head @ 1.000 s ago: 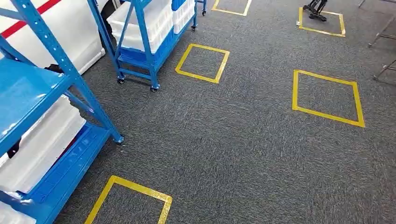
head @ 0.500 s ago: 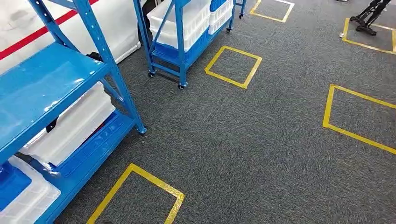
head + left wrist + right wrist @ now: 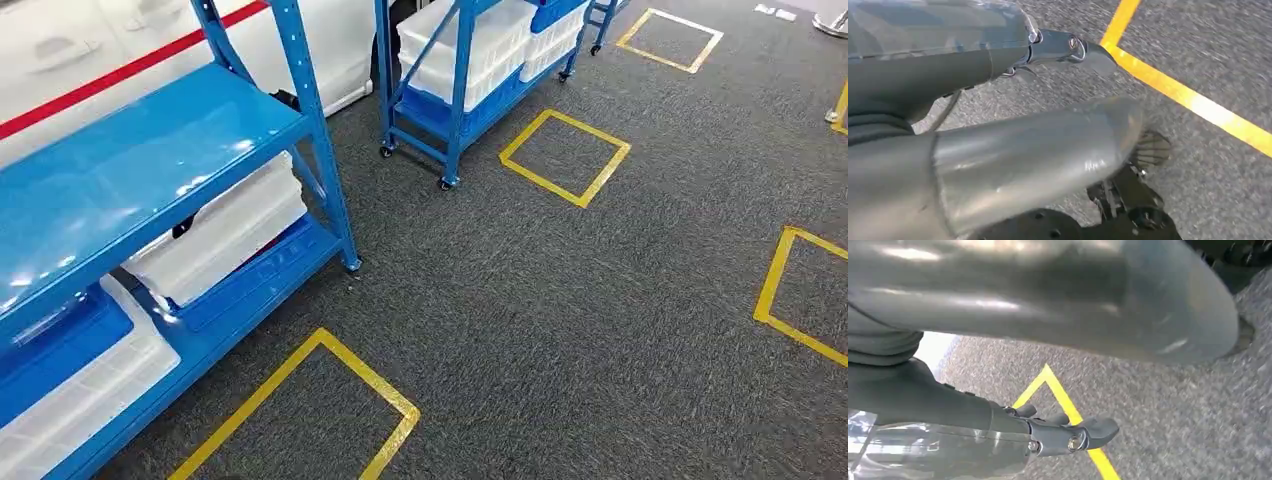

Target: Take the parts from the cabinet and place them on the table.

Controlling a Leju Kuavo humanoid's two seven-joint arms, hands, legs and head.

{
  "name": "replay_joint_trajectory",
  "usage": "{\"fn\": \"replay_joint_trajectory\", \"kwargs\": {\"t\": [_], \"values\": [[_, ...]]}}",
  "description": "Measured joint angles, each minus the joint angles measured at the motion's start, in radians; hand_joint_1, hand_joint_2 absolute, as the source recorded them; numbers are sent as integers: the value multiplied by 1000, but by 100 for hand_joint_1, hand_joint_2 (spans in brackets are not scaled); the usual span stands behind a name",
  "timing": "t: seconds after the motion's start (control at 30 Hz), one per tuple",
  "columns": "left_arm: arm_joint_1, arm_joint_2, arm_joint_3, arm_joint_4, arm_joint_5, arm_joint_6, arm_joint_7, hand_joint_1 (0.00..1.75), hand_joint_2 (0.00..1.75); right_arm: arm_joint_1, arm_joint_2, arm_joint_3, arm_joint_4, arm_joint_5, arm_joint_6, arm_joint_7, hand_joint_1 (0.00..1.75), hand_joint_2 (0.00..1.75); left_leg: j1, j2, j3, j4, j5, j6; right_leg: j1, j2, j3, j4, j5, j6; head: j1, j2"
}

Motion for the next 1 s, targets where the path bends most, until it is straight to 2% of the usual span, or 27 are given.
{"fn": "replay_joint_trajectory", "kwargs": {"t": [0.03,0.07,0.1,0.17,0.2,0.23,0.27,0.3,0.33,0.37,0.43,0.5,0.53,0.57,0.6,0.63,0.67,0.7,0.73,0.77,0.8,0.83,0.87,1.0], "values": [[2,0,0,0,0,0,0,0,0,1,0,0,0,1,0,1,0,0,6,-7,10,-8,9,6,-10,42,0,11,-10,9,-1,0],[0,-1,0,0,0,0,0,0,0,3,1,0,0,2,0,1,0,0,7,-16,7,-10,14,13,-10,95,-18,47,-44,13,3,0],[-4,-2,0,0,0,0,0,0,0,5,2,0,0,2,0,1,0,0,7,-23,3,-10,17,17,-13,119,-50,113,-87,15,6,0],[-5,-2,0,0,0,0,-1,0,0,11,2,0,0,3,-1,1,0,0,5,-48,-4,-9,19,18,-14,130,-126,273,-156,19,6,0],[-4,-2,0,0,-1,0,-2,0,0,12,2,0,0,5,-2,1,0,0,5,-62,-5,-9,21,16,-15,130,-146,310,-158,19,6,0],[-1,-2,0,0,-1,0,-3,0,0,13,2,0,0,5,-2,1,0,0,5,-75,-4,-8,21,15,-16,131,-139,294,-132,19,6,0],[0,-3,0,0,-1,0,-6,0,0,14,2,0,0,5,-2,1,0,0,5,-88,-4,-7,22,14,-18,133,-115,239,-90,17,6,0],[0,-3,0,0,-1,0,-9,0,0,14,2,0,0,5,-2,1,0,0,6,-102,-3,-5,22,11,-19,144,-75,156,-40,14,6,0],[-1,-4,0,0,-1,0,-11,0,0,15,2,0,0,5,-2,0,0,0,6,-114,-4,-3,22,9,-20,174,-32,61,4,10,6,0],[-2,-7,0,0,-1,0,-13,0,0,18,2,0,0,5,-2,0,0,0,5,-126,-9,0,23,2,-24,246,-13,10,2,6,6,0],[-3,-7,0,0,-1,0,-15,0,0,16,2,0,0,5,-2,0,0,0,7,-147,-19,1,27,-13,-18,218,-17,7,7,3,6,0],[3,-7,0,0,-1,0,-15,0,0,14,3,0,0,5,-2,1,0,0,9,-173,-25,-7,34,-28,-15,195,-14,2,10,-9,6,0],[3,-6,0,0,-1,0,-15,0,0,14,7,0,0,5,-3,2,0,0,8,-147,-27,3,28,-29,-25,177,-11,-7,17,-20,5,0],[4,-8,0,0,-1,-1,-16,0,0,15,8,0,0,6,-3,3,0,0,3,-87,-40,33,2,-31,-23,164,-10,-10,17,-28,1,0],[0,-9,-1,0,-1,0,-18,0,0,18,8,0,0,7,-3,3,0,0,5,-56,-71,98,-41,-33,-20,148,-10,-10,16,-34,-8,0],[-3,-9,-1,0,-2,0,-18,0,0,20,8,0,1,9,-3,5,0,0,6,-43,-109,183,-86,-35,-16,130,-10,-10,14,-36,-8,0],[-4,-9,-1,0,-1,0,-19,0,0,22,8,0,0,10,-3,7,0,0,7,-38,-145,265,-121,-38,-14,113,-11,-9,13,-38,-8,0],[-2,-9,-1,0,-2,0,-19,0,0,22,8,0,0,11,-3,9,0,0,7,-36,-164,313,-133,-40,-12,98,-12,-9,13,-38,-8,0],[2,-9,-1,0,-2,1,-19,0,0,22,8,0,0,11,-3,9,0,0,7,-34,-159,313,-122,-41,-11,85,-11,-8,12,-38,-8,0],[4,-8,-1,0,-2,1,-19,0,0,21,8,0,0,12,-3,10,0,0,7,-31,-131,265,-90,-41,-11,73,-10,-7,11,-36,-8,0],[4,-8,-1,0,-2,1,-19,0,0,20,10,0,0,12,-3,10,0,0,7,-23,-78,174,-46,-38,-11,59,-7,-6,8,-34,-9,0],[4,-8,-1,0,-2,2,-20,0,0,19,11,0,0,12,-3,10,0,0,5,1,-25,81,-9,-33,-10,48,-4,-3,5,-31,-9,0],[3,-8,-1,0,-2,2,-20,0,0,19,11,0,0,12,-3,10,0,0,3,30,1,37,3,-29,-9,43,-2,-3,3,-29,-9,0],[3,-8,-1,0,-2,2,-20,0,0,19,11,0,1,12,-3,10,0,0,3,34,3,33,3,-28,-9,42,-2,-3,3,-29,-9,0]]}}
